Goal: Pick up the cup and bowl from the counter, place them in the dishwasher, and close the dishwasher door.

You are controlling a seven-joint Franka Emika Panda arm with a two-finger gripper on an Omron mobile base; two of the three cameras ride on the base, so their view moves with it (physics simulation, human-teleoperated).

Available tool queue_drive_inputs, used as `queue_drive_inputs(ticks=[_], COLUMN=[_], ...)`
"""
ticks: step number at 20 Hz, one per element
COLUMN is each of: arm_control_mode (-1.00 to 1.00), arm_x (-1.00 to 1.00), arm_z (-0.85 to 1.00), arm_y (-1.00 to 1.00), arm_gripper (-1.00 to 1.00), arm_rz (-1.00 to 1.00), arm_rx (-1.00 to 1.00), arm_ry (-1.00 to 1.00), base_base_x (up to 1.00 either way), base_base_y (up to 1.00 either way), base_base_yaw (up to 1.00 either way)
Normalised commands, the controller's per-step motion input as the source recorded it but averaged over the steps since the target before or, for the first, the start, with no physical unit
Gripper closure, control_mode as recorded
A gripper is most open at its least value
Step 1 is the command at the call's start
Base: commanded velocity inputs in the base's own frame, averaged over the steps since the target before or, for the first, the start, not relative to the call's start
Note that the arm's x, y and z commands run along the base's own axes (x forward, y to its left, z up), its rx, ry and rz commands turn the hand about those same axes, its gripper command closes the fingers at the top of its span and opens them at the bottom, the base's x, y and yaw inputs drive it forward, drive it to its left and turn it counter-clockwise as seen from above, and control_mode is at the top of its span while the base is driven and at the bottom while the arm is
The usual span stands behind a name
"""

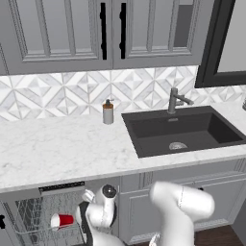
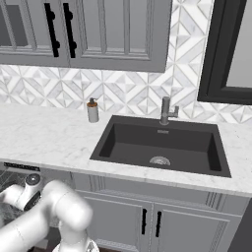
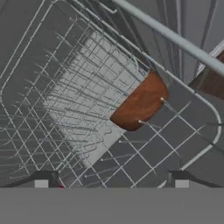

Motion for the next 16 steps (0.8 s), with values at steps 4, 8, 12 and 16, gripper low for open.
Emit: queue_drive_inputs(ticks=[4, 8, 12, 16], arm_control_mode=[-1.0, -1.0, -1.0, -1.0], arm_x=[-0.99, -0.97, -1.0, -1.0], arm_z=[0.82, 0.98, 0.86, 0.52], arm_y=[0.0, 0.0, 0.0, 0.02], arm_gripper=[-1.0, -1.0, -1.0, -1.0], arm_rz=[0.13, 0.19, 0.25, 0.29], arm_rx=[-0.2, -0.24, -0.23, -0.17], arm_ry=[0.11, 0.23, 0.25, 0.06], base_base_x=[0.0, 0.0, 0.0, 0.0], base_base_y=[0.0, 0.0, 0.0, 0.0], base_base_yaw=[0.0, 0.0, 0.0, 0.0])
